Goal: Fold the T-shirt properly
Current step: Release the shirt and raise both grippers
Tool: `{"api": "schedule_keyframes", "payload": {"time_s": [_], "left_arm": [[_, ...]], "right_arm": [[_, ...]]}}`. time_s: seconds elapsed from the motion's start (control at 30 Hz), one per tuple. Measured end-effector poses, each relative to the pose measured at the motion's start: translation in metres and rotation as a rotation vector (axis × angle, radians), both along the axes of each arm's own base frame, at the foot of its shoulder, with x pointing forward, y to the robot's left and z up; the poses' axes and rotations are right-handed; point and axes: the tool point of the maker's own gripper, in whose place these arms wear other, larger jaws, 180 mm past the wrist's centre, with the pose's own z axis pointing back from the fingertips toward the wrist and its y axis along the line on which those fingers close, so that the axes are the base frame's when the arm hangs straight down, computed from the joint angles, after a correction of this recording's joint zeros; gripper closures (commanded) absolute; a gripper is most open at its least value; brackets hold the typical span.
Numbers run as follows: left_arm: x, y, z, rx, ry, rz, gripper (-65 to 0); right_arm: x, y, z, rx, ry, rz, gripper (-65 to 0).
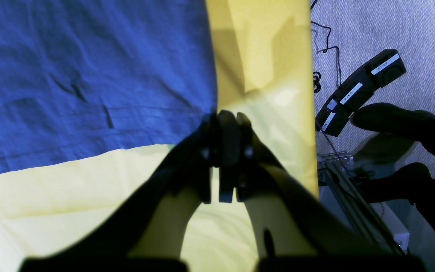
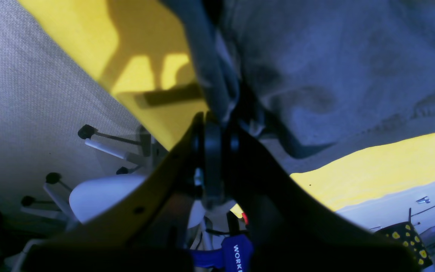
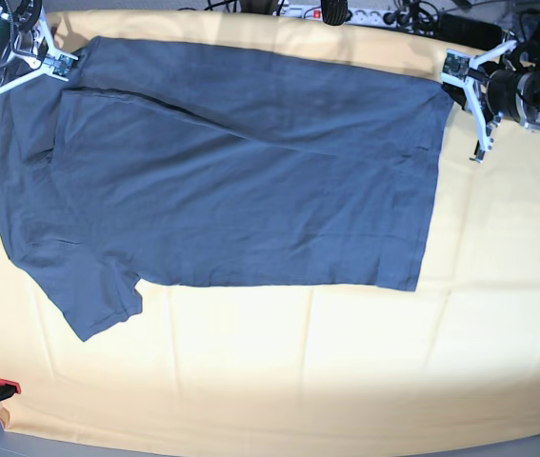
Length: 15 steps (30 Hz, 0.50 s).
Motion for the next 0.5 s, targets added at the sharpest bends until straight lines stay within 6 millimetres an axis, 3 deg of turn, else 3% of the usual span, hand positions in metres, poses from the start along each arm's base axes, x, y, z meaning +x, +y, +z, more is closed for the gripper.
{"api": "schedule_keyframes", "payload": {"time_s": [0.13,0.3,0.5], "left_arm": [[0.000,0.000,0.000,0.001,0.000,0.000,0.0],[0.000,0.000,0.000,0.000,0.000,0.000,0.0],[0.000,0.001,0.000,0.008,-0.002,0.001,0.0]], "right_arm": [[0.002,0.002,0.002,0.002,-0.013,-0.001,0.0],[0.013,0.019,0.013,0.035,-0.074,0.031,0.0],[0.065,-0.004,0.045,-0.066,-0.338,-0.016,0.0]]}}
